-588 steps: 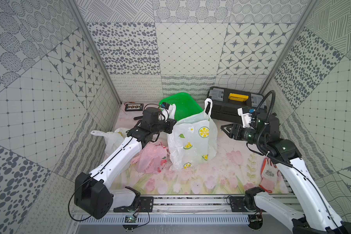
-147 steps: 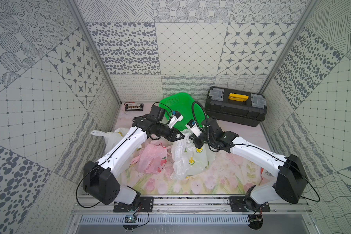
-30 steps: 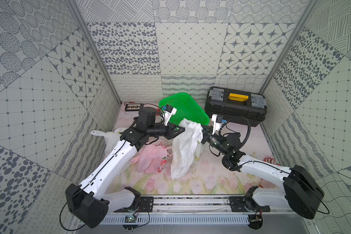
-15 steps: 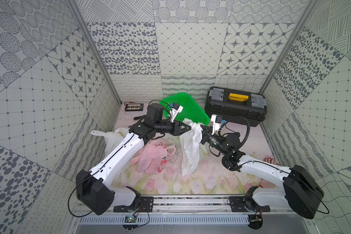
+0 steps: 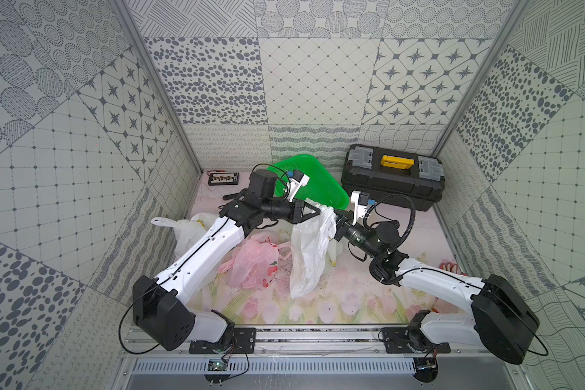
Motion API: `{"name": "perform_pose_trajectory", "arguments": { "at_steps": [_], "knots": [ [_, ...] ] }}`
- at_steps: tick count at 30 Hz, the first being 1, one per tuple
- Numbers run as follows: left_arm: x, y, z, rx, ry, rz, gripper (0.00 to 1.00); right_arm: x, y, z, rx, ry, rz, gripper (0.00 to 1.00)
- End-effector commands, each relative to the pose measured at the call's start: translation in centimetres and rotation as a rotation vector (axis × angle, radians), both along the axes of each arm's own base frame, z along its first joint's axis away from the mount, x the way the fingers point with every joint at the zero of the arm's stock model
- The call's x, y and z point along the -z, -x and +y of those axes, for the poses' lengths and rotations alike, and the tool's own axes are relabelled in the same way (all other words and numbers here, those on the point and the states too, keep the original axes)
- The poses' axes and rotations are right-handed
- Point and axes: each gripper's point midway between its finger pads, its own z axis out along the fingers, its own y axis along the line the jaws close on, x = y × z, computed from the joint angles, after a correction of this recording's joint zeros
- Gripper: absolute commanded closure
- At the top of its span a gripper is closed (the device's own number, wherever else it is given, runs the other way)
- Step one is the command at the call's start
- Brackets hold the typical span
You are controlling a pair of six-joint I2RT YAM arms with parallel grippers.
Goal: Place the pears into plastic bags & tie knots
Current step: Tie the plastic bag at the center of the board.
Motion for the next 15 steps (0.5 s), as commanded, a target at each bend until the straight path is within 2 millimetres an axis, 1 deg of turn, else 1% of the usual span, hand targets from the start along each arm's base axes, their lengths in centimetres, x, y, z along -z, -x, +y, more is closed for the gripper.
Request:
{"name": "perform_pose_trajectory", "arguments": {
  "at_steps": [1, 3, 4, 5, 6, 7, 8, 9, 12, 15],
  "knots": [
    [-0.9, -0.4, 1.0, -0.018, 0.005, -0.05, 0.96, -1.4, 0.1, -0.4, 0.011, -0.044, -0.035, 1.0],
    [-0.7, -0.4, 1.2, -0.021, -0.001, -0.049, 0.97, -1.4, 0.1, -0.5, 0.01, -0.044, -0.035, 1.0],
    [-0.7, -0.3, 1.3, -0.023, -0.004, -0.047, 0.97, -1.4, 0.2, -0.4, 0.006, -0.043, -0.036, 1.0],
    [-0.6, -0.3, 1.3, -0.022, -0.005, -0.045, 0.93, -1.4, 0.2, -0.4, 0.003, -0.042, -0.036, 1.0],
    [-0.5, -0.3, 1.4, -0.023, -0.008, -0.041, 0.86, -1.6, 0.2, -0.3, -0.001, -0.045, -0.038, 1.0],
    [-0.4, -0.2, 1.4, -0.02, -0.01, -0.038, 0.84, -1.6, 0.2, -0.3, -0.001, -0.047, -0.036, 1.0],
    [-0.4, -0.1, 1.4, -0.019, -0.012, -0.036, 0.83, -1.6, 0.2, -0.3, -0.001, -0.048, -0.037, 1.0],
    [-0.3, 0.1, 1.5, -0.018, -0.016, -0.039, 0.84, -1.6, 0.2, -0.4, 0.003, -0.047, -0.038, 1.0],
    [0.0, 0.2, 2.0, -0.027, -0.021, -0.036, 0.9, -1.7, 0.2, -0.5, 0.009, -0.045, -0.04, 1.0],
    [-0.3, 0.2, 1.9, -0.024, 0.001, -0.032, 0.93, -1.6, 0.4, -0.3, -0.006, -0.043, -0.036, 1.0]
  ]
}}
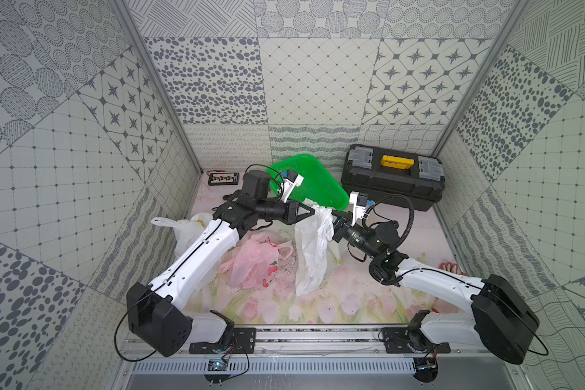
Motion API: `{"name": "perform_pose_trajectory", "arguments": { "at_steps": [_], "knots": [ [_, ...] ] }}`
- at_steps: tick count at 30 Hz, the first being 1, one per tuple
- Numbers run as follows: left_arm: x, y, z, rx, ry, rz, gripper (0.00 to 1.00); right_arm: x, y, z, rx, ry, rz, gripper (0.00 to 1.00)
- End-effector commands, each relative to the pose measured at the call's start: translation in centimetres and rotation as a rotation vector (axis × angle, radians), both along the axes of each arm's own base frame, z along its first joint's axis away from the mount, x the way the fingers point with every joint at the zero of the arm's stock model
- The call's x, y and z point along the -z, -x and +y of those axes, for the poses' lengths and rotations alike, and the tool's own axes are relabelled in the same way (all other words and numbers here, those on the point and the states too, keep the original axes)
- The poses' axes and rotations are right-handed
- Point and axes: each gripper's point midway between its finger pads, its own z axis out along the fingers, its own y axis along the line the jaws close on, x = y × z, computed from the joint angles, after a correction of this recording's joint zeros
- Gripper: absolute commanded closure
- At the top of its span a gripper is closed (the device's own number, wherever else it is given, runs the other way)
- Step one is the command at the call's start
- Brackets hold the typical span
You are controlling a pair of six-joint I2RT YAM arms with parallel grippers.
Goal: Place the pears into plastic bags & tie knots
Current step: Tie the plastic bag at the center of the board.
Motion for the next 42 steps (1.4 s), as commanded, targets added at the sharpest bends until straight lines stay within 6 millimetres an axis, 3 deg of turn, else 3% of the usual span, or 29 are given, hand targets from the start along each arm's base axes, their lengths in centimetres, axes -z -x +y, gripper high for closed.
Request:
{"name": "perform_pose_trajectory", "arguments": {
  "at_steps": [1, 9, 15, 19, 22, 25, 29, 33, 38, 42],
  "knots": [
    [-0.4, 0.0, 0.2, 0.0, 0.013, -0.021, 0.94, -1.7, 0.3, -0.4, -0.002, -0.049, -0.039, 1.0],
    [-0.3, -1.0, 0.5, -0.04, -0.006, -0.046, 1.0, -1.0, -0.2, -0.6, 0.022, -0.03, 0.002, 1.0],
    [2.6, -2.5, 0.9, -0.092, -0.075, -0.01, 1.0, 2.6, -0.4, -3.5, 0.133, 0.089, 0.14, 0.77],
    [4.3, -3.4, 1.1, -0.116, -0.099, 0.017, 1.0, 4.8, 0.7, -5.6, 0.178, 0.176, 0.214, 0.67],
    [4.4, -3.8, 1.2, -0.128, -0.092, 0.024, 1.0, 6.3, 1.9, -7.0, 0.2, 0.237, 0.306, 0.64],
    [4.1, -3.7, 1.2, -0.129, -0.091, 0.019, 1.0, 6.1, 3.5, -7.4, 0.167, 0.335, 0.41, 0.64],
    [4.4, -3.7, 1.4, -0.13, -0.103, 0.018, 1.0, 4.9, 5.4, -6.5, 0.111, 0.411, 0.478, 0.59],
    [4.5, -3.7, 1.4, -0.133, -0.104, 0.019, 1.0, 3.6, 6.5, -4.0, 0.053, 0.504, 0.481, 0.5],
    [4.3, -3.5, 1.4, -0.125, -0.097, 0.018, 1.0, 3.3, 5.7, -2.1, 0.038, 0.544, 0.479, 0.49],
    [4.1, -3.2, 1.3, -0.115, -0.09, 0.021, 1.0, 2.7, 4.7, -1.3, 0.049, 0.519, 0.445, 0.55]
  ]
}}
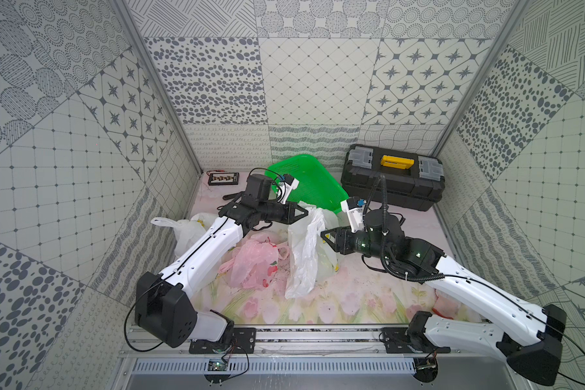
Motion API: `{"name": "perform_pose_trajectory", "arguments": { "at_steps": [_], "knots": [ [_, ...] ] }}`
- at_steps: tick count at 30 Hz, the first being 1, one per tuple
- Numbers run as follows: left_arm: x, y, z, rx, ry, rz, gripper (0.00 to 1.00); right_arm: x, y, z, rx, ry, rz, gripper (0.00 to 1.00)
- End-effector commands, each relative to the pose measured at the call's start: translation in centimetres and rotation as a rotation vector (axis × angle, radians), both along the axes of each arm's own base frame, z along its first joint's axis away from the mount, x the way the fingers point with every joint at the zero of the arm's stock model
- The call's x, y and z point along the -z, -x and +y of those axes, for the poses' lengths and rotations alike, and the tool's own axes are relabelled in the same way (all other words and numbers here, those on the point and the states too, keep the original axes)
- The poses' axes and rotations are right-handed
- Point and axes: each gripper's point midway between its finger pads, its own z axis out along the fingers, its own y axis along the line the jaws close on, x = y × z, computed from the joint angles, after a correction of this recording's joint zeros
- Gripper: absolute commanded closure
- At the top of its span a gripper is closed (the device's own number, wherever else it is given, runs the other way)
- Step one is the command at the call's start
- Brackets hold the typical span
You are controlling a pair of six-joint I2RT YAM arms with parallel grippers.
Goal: Place the pears into plastic bags & tie knots
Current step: Tie the plastic bag at the center of the board.
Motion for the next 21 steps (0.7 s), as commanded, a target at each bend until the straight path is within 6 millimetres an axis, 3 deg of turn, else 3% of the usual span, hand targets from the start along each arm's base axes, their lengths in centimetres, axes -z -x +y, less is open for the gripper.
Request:
{"name": "perform_pose_trajectory", "arguments": {
  "at_steps": [1, 8, 10, 13, 16, 21],
  "knots": [
    [-0.6, 0.0, 0.0, 0.012, 0.015, -0.036, 1.0, -1.5, -1.0, 0.6, 0.012, -0.017, -0.046, 0.56],
    [-0.8, 0.1, -0.1, 0.014, 0.024, -0.039, 1.0, -1.6, -2.0, 1.6, 0.025, -0.007, -0.034, 0.59],
    [-0.7, 0.2, -0.1, 0.015, 0.023, -0.035, 1.0, -1.4, -2.2, 1.5, 0.034, 0.005, -0.032, 0.64],
    [-0.9, 0.2, 0.1, 0.007, 0.02, -0.046, 1.0, -0.9, -2.5, 0.9, 0.055, 0.02, -0.025, 0.81],
    [-1.3, 0.0, 0.9, -0.019, -0.001, -0.059, 1.0, 0.2, -2.7, -0.8, 0.1, 0.047, 0.005, 0.99],
    [-1.5, -0.2, 4.7, -0.112, -0.028, 0.005, 1.0, 2.8, -2.7, -6.6, 0.221, 0.065, 0.104, 1.0]
  ]
}}
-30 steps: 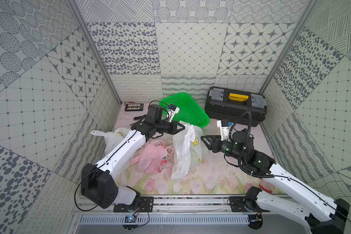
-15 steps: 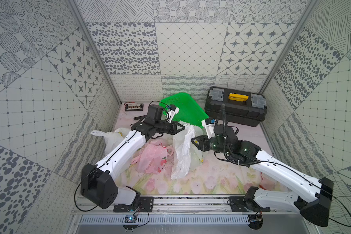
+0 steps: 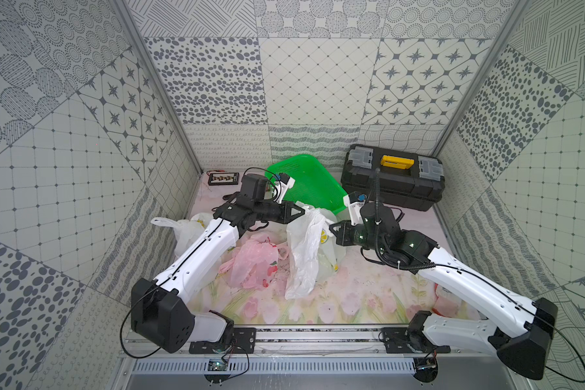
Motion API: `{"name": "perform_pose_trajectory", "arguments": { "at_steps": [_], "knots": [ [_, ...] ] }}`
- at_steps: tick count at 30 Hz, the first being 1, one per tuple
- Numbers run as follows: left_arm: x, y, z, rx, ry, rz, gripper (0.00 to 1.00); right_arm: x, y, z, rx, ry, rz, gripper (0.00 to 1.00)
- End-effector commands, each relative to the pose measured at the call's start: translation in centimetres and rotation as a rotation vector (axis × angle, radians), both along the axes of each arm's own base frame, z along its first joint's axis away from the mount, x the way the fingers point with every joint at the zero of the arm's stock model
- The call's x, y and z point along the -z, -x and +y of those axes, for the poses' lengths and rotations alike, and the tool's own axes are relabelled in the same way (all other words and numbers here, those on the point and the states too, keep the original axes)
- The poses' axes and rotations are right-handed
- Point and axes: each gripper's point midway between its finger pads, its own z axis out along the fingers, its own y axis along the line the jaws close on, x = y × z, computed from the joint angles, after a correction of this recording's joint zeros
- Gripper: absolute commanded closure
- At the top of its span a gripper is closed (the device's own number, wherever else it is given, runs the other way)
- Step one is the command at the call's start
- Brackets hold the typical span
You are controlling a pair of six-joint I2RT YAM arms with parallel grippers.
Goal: Place the pears into plastic bags & tie knots
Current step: Tie the plastic bag at the center of the board.
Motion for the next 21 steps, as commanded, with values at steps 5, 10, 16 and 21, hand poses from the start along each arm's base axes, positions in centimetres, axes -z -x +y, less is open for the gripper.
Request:
{"name": "perform_pose_trajectory", "arguments": {
  "at_steps": [5, 10, 16, 21],
  "knots": [
    [0.7, 0.1, 7.0, -0.169, -0.062, 0.048, 1.0, 4.4, 1.5, -6.8, 0.134, 0.049, 0.135, 1.0],
    [2.4, -0.2, 9.8, -0.266, -0.06, 0.107, 1.0, 6.1, 1.2, -7.1, 0.147, 0.043, 0.172, 1.0],
    [0.8, 0.3, 7.9, -0.196, 0.052, 0.127, 1.0, 5.1, 0.0, -5.3, 0.109, -0.015, 0.168, 1.0],
    [-1.3, 1.2, 4.5, -0.085, 0.041, 0.074, 1.0, 3.8, -0.6, -3.4, 0.065, -0.091, 0.175, 1.0]
  ]
}}
